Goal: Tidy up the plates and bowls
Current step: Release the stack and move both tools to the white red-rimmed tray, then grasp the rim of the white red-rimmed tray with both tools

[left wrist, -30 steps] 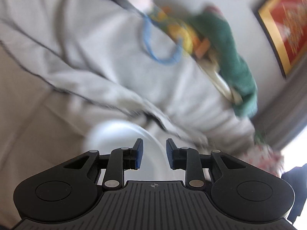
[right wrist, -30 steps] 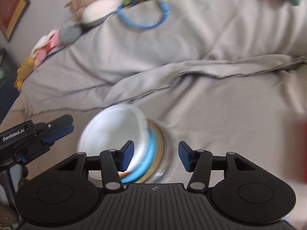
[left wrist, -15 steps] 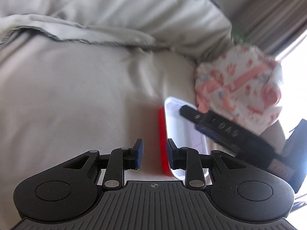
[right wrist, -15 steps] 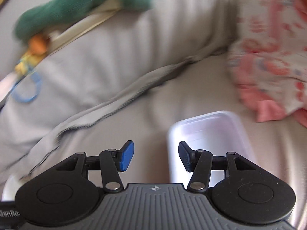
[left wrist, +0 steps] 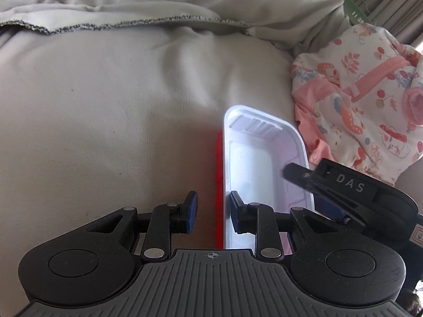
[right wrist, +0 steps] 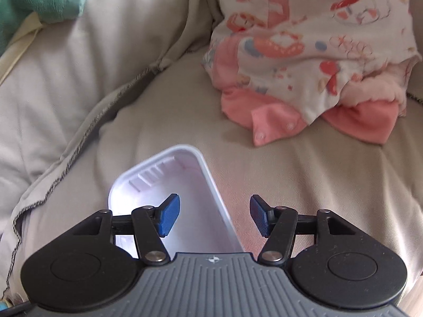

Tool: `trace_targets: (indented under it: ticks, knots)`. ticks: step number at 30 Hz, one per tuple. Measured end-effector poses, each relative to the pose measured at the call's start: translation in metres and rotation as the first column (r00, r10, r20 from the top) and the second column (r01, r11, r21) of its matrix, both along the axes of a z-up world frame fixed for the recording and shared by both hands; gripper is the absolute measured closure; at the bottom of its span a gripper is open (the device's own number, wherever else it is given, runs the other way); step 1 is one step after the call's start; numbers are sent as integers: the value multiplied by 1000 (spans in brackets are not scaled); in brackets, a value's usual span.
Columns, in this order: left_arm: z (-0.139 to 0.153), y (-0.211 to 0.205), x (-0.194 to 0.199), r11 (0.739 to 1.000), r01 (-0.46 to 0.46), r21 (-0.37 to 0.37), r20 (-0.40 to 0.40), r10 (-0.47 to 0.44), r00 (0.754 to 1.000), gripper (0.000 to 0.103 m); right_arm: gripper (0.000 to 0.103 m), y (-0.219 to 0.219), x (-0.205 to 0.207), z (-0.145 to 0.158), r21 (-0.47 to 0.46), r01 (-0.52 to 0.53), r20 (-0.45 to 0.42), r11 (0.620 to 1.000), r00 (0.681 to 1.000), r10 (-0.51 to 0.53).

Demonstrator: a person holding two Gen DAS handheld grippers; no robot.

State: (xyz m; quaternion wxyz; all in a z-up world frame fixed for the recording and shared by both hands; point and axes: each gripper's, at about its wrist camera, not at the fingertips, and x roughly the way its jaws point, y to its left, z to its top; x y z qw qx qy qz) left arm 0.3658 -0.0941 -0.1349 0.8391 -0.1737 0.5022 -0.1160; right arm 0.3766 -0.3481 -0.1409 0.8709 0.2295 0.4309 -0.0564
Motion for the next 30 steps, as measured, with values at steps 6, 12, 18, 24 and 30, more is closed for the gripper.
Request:
trace_targets:
  ticks: [6, 12, 18, 24, 30]
  knots:
    - [1, 20, -10, 999, -31, 39, -22, 32, 999, 79, 51, 21, 2, -7, 138, -174, -9, 975, 984, 177]
    - [9, 64, -48, 994, -79, 70, -23, 81, 996, 79, 51, 54, 0, -15, 243, -320, -28, 915, 941, 337]
    - [18, 107, -94, 991, -120, 60, -30, 122, 992, 79, 51, 107, -15, -14, 231, -504, -28, 832, 851, 524]
    - [10, 123, -111, 994, -81, 67, -59, 85, 995, 81, 50, 148, -42, -8, 68, -614, -19, 786, 787, 616]
    - [-2, 145, -107, 986, -164, 18, -39, 165, 986, 81, 50, 160, -57, -7, -23, -638, -11, 769, 770, 638]
